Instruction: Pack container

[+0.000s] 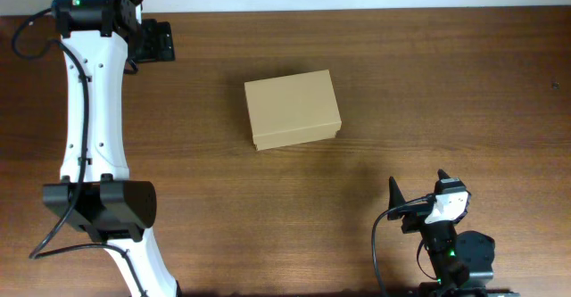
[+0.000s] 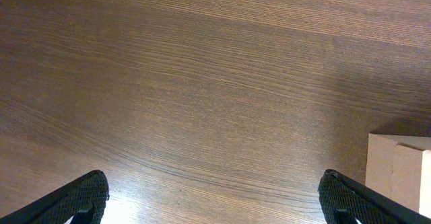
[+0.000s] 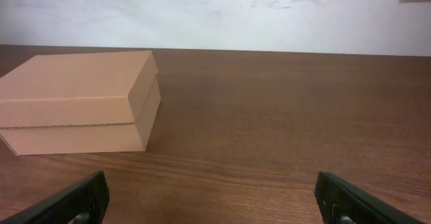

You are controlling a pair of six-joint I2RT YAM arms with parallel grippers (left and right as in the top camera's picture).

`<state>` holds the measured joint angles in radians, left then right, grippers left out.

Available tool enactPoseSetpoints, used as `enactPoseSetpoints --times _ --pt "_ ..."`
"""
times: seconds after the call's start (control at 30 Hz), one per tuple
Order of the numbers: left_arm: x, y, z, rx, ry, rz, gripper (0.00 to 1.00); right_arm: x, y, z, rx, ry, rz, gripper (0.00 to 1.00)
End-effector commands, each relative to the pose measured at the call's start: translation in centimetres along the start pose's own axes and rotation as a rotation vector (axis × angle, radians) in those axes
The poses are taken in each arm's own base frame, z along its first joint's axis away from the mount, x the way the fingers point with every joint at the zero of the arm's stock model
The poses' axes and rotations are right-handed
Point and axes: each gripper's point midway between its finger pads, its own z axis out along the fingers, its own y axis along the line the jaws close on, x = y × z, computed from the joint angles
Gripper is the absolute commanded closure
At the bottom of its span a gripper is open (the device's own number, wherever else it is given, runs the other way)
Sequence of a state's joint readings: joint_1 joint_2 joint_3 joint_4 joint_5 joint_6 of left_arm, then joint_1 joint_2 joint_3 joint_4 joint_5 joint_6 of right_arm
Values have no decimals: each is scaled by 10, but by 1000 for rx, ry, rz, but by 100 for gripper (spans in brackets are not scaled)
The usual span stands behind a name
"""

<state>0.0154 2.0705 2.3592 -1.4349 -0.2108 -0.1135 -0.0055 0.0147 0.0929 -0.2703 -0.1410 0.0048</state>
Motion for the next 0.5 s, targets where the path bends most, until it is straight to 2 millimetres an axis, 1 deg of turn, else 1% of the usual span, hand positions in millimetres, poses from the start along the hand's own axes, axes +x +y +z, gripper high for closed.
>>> enactPoseSetpoints --times 0.0,0.33,0.47 --pt "0 0 2 -4 4 2 0 1 3 0 -14 -7 9 1" --pt "1 0 2 -4 4 2 0 1 3 0 -14 -7 9 1" --pt "2 -1 -12 2 -18 6 0 1 3 0 -14 -7 9 1"
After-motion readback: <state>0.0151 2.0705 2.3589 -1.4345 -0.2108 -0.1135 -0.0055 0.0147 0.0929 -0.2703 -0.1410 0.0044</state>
